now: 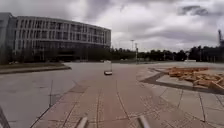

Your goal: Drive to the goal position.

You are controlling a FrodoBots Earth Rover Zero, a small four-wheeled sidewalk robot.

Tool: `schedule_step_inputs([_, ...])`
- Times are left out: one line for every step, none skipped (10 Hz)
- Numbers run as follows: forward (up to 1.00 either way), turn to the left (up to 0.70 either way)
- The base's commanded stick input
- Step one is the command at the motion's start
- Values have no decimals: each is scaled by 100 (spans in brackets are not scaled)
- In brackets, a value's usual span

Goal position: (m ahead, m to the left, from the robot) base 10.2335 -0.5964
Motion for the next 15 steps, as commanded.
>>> schedule_step_inputs([70,1])
schedule_step_inputs([70,1])
schedule_step_inputs([70,1])
schedule_step_inputs([70,1])
schedule_step_inputs([70,1])
schedule_step_inputs([70,1])
schedule_step_inputs([70,1])
schedule_step_inputs([70,1])
schedule_step_inputs([70,1])
schedule_step_inputs([70,1])
schedule_step_inputs([70,1])
schedule_step_inputs([70,1])
schedule_step_inputs([70,1])
schedule_step_inputs([70,1])
schedule_step_inputs([70,1])
